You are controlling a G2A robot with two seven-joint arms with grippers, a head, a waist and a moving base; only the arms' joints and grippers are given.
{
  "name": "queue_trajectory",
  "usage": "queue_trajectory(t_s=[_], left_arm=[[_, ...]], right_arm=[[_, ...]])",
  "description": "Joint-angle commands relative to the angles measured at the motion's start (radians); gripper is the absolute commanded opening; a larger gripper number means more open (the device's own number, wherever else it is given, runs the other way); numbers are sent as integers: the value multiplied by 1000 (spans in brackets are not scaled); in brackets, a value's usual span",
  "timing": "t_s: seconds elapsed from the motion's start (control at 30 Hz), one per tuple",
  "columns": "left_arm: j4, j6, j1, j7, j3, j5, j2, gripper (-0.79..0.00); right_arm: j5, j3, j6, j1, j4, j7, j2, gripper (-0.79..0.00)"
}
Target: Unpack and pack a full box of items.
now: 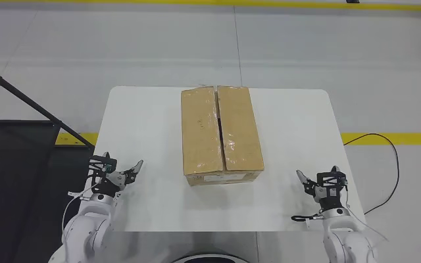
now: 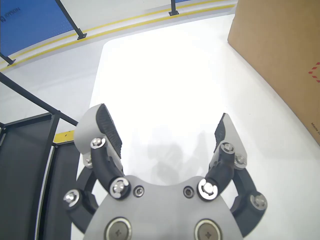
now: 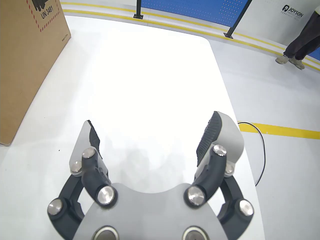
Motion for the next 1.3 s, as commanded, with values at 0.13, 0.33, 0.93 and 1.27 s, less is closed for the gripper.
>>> queue_trajectory(t_s=[0.13,0.33,0.93,1.27], left_arm=[[-37,-44,21,66,1,-4,-2,0],[-65,-63,43,175,26,-40,-9,0],[-60,-68,12,189,103,-41,-21,0],[-4,-48,-94,150,222,-6,-39,0]], right_arm=[[1,9,7,-9,-26,-59,-3,0],[-30,31,-24,-62,-116,-200,-4,0],[-74,28,-54,-94,-178,-255,-6,0],[-146,5,-48,-114,-190,-308,-11,0]])
